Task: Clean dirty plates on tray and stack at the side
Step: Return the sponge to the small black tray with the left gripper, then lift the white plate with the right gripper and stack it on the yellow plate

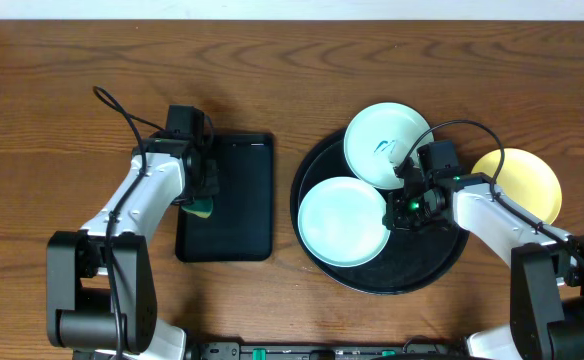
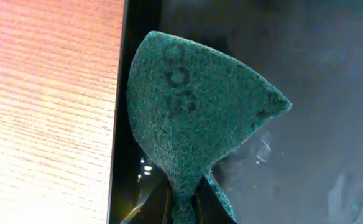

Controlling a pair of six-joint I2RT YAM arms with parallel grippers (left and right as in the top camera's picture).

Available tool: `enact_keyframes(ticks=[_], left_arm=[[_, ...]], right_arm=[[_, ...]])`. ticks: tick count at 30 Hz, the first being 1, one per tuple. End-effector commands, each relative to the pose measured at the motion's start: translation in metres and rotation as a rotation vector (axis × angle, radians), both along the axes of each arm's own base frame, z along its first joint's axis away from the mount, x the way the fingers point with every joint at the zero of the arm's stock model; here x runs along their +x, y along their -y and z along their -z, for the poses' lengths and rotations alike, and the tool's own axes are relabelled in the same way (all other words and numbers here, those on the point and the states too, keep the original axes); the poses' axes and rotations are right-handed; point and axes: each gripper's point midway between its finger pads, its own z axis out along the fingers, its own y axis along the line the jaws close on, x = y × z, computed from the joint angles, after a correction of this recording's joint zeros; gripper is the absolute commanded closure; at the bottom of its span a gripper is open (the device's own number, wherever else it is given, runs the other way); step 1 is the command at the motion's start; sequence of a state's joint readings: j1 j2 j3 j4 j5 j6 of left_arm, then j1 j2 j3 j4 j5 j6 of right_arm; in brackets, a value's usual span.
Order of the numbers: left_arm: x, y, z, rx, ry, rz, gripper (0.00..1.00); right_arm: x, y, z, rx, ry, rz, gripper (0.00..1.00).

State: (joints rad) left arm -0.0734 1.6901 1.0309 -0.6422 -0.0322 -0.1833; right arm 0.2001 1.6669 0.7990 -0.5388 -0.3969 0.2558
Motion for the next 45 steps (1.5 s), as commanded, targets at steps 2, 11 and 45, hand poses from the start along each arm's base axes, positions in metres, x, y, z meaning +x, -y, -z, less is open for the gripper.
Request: enact_keyframes(ticks=[2,11,45], left_arm=[[-0.001,0.013,0.0,-0.094,-0.002,-0.038,0.92],[-0.009,0.06,-0.006,-0.358,-0.035,0.056,0.92],[-0.02,0.058,-0.004,-0.352,-0.085,0.046,0.51]], right_arm=[[-0.01,0.002,0.014,-0.043,-0.041,-0.013,0.99],[-0.002,0.001,0.006,-0.036,0.0,-0.023,0.99],[0.031,0.053,-0.16,-0.914,0.768,-0.238,0.99]])
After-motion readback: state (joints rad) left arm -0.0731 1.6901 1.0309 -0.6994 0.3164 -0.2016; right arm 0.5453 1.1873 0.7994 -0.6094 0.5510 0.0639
